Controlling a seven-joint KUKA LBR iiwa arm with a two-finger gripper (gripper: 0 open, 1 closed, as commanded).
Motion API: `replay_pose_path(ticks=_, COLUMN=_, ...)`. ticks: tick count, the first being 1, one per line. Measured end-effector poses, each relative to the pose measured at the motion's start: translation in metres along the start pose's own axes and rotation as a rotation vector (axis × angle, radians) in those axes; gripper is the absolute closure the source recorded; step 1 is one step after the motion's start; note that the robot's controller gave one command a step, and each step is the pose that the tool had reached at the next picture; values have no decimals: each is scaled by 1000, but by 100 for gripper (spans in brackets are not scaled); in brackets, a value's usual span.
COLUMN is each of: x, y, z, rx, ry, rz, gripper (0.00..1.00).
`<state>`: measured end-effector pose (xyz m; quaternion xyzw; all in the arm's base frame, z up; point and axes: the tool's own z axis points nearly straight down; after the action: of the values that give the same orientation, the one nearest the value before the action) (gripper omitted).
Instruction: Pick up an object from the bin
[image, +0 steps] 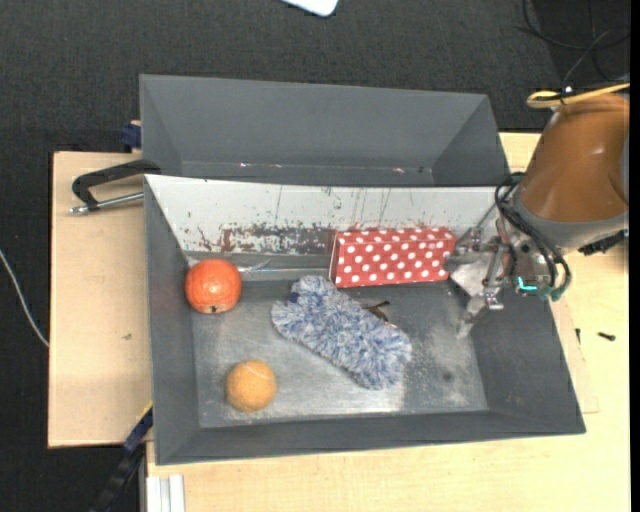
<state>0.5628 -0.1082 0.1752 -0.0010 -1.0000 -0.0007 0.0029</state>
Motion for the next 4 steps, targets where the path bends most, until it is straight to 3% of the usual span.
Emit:
replay_pose_path(ticks=1, x=-2, y=0, z=-4, rx=1, ry=-8, rz=-1, gripper=0)
replay_pose_path(ticks=2, x=5, y=55, z=102, rx=2, ry=-9, rz=-150, gripper=100)
replay_pose_path(ticks=4, x=6, y=55, z=101, rx=2, ry=-9, rz=-151, gripper=100)
